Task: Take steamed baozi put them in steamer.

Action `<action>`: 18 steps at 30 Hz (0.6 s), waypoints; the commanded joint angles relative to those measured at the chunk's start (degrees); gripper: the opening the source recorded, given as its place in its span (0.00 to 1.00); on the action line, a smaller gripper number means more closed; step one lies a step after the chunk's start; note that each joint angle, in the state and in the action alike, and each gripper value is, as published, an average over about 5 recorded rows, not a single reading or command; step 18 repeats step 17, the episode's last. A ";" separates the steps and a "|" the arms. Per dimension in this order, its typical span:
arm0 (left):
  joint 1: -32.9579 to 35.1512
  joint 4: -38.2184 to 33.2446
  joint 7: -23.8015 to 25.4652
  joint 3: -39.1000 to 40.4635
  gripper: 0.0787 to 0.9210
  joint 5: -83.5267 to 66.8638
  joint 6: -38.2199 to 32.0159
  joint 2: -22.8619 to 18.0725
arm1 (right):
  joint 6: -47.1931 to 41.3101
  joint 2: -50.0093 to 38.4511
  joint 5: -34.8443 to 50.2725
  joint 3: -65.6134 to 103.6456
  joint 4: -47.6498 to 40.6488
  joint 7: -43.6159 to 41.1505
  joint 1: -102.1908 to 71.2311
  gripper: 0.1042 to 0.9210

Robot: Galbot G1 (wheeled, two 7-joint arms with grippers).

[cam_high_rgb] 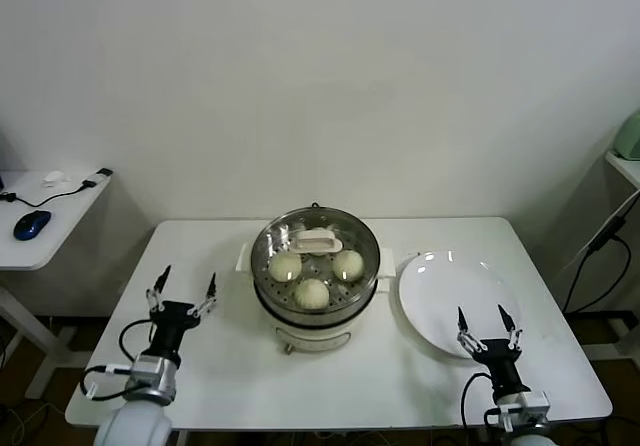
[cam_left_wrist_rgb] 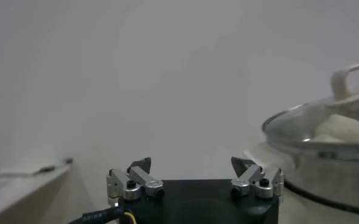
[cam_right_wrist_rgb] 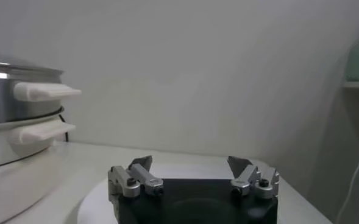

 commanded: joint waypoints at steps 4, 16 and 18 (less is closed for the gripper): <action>4.71 6.97 -0.36 -4.42 0.88 -16.00 -8.43 1.11 | -0.19 0.23 -0.68 -0.54 -0.44 0.17 0.83 0.88; 5.18 6.09 -0.24 -4.00 0.88 -14.46 -8.45 0.16 | -0.07 0.49 -0.57 -0.83 -0.75 0.39 1.07 0.88; 5.16 6.08 -0.26 -4.00 0.88 -14.41 -8.40 0.11 | -0.04 0.49 -0.58 -0.84 -0.78 0.38 1.05 0.88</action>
